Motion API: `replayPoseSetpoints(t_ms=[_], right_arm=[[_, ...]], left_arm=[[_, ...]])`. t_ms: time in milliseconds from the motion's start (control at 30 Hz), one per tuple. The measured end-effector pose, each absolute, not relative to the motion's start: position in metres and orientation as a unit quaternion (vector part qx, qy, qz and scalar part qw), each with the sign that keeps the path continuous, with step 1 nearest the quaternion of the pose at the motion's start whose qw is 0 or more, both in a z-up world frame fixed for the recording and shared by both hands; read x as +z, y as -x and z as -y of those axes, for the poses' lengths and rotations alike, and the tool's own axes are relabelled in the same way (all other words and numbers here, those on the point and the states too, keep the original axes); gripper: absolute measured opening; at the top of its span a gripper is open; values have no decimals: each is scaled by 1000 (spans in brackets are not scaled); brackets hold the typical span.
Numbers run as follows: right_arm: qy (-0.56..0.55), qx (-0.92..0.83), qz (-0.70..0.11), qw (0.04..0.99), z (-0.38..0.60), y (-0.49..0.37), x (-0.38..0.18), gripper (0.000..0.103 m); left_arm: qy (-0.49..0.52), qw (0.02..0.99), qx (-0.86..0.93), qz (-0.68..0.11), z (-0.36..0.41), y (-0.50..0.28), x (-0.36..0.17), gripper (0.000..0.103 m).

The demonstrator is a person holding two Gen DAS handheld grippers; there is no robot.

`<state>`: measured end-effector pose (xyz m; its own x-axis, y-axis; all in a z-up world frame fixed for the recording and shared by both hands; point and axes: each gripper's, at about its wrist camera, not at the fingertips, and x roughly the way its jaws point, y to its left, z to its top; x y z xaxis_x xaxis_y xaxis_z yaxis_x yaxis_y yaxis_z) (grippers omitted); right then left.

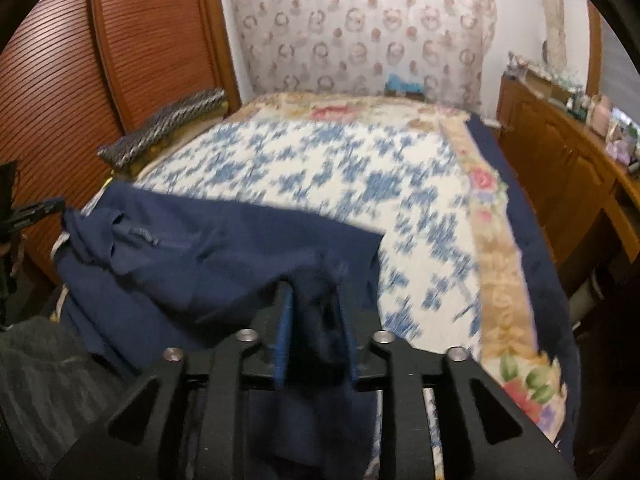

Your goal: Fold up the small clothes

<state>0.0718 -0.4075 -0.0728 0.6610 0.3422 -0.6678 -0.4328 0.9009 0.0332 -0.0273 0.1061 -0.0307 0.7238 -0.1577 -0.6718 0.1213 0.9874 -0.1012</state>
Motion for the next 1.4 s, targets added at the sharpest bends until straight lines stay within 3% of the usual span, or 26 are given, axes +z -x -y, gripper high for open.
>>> replayPoseSetpoints(t_ms=[33,167,600,1267,1400], right_arm=[[70,206,-346,913,407,-76,-70,42],[71,204,-345,914,404,-101,-73,49],[62,199,-391,896,392,-158,-121,51],[53,206,-401,891,392,-165,-134,62],[63,205,-403,890,391,-165,-134,62]], left_arm=[[19,928,-73,-364,-106,21,-29,53],[6,925,-76,-371,-107,-6,-29,54],[-17,901,-87,-425,-95,-77,-56,54],[-1,880,-115,-461,-87,-83,-88,54],[-8,877,-132,-462,-82,-83,-87,41]])
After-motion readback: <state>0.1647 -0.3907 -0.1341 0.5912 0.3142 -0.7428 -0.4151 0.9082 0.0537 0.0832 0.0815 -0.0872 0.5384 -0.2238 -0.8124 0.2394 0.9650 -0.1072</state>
